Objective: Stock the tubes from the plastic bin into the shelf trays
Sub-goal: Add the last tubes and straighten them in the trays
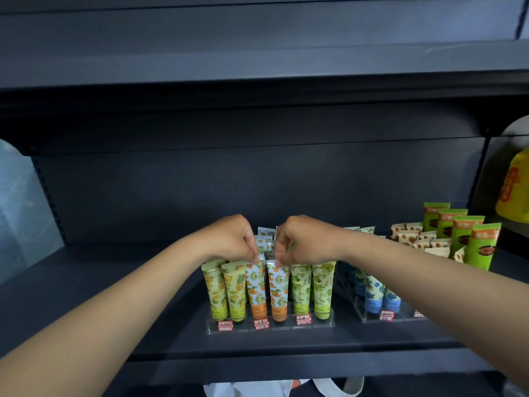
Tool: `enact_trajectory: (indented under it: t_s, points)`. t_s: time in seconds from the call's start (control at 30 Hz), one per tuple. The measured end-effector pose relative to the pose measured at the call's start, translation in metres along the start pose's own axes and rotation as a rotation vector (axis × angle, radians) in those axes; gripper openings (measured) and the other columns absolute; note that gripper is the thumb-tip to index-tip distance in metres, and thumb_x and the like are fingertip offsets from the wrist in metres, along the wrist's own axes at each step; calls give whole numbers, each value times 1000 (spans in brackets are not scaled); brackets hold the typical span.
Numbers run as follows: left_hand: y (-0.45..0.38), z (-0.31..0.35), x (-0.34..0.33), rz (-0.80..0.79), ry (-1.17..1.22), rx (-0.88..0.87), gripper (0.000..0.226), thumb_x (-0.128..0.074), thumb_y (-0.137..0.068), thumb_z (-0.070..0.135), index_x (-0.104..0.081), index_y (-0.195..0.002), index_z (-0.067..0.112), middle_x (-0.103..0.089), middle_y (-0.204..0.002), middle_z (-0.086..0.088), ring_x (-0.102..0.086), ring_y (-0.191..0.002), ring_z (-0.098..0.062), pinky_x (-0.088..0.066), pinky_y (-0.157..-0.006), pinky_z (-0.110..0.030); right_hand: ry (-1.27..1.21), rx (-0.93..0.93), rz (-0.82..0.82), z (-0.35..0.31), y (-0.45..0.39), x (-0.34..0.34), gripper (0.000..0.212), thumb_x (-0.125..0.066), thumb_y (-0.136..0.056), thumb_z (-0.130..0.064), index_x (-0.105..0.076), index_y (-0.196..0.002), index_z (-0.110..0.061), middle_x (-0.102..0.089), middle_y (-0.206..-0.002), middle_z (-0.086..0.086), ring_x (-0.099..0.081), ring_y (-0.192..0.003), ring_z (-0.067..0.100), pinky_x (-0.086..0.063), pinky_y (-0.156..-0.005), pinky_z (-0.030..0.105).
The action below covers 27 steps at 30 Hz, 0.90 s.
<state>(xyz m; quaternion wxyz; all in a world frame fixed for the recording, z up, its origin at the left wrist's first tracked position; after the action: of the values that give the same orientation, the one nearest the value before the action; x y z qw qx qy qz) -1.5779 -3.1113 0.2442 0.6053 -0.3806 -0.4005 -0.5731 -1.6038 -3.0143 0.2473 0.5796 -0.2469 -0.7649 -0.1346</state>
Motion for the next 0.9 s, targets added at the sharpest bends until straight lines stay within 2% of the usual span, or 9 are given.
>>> enact_trajectory:
  t_s: [0.23,0.4,0.63,0.73,0.83,0.9]
  points:
    - [2,10,-2,16,-4,-77,5,-74,-78,18,-76,-82,17,-57,-69,16,-53,-64,4,-35,-56,-10,7,8,24,0,-1,0,7,-69,-83,-20,-74,-84,-15,-72,-93,-3,-62,-85,5,-46,-71,15]
    - [4,11,-4,0,36,-74,5,-74,-78,17,-76,-82,16,-60,-71,15,-54,-66,3,-38,-61,-13,-29,8,22,1,-1,0,9,-72,-81,-24,-74,-81,-15,-72,-89,-3,-64,-84,6,-52,-77,24]
    - [4,14,-5,-20,28,-67,4,-75,-77,19,-76,-80,17,-59,-69,16,-52,-63,4,-35,-56,-10,-52,18,1,1,0,0,7,-68,-82,-20,-75,-80,-19,-71,-89,-6,-63,-83,2,-51,-77,22]
    - [4,14,-4,-20,40,-64,3,-75,-76,20,-76,-78,18,-59,-68,17,-52,-63,3,-35,-57,-12,-69,22,6,2,1,1,9,-66,-83,-20,-75,-80,-20,-71,-88,-7,-62,-81,1,-50,-74,19]
    - [3,13,-4,-22,54,-55,2,-76,-75,22,-75,-76,21,-59,-68,17,-53,-65,4,-35,-59,-13,-93,14,33,4,0,4,8,-69,-82,-20,-75,-84,-17,-69,-84,-10,-60,-75,-2,-42,-65,10]
    - [3,12,-4,-25,55,-50,3,-77,-74,22,-75,-75,21,-59,-68,17,-53,-66,4,-36,-60,-13,-109,11,30,5,0,4,6,-70,-82,-20,-75,-84,-17,-68,-83,-11,-59,-73,-4,-39,-64,7]
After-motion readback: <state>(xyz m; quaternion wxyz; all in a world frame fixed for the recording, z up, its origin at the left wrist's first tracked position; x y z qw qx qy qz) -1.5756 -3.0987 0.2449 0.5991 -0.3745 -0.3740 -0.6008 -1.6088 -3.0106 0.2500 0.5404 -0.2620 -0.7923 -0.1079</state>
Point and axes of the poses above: each hand's wrist, its own y-axis away from the middle knuckle, its own x-axis out of the back of the hand, z = x × y, the point moved 8 cm from there along -y, towards the middle knuckle
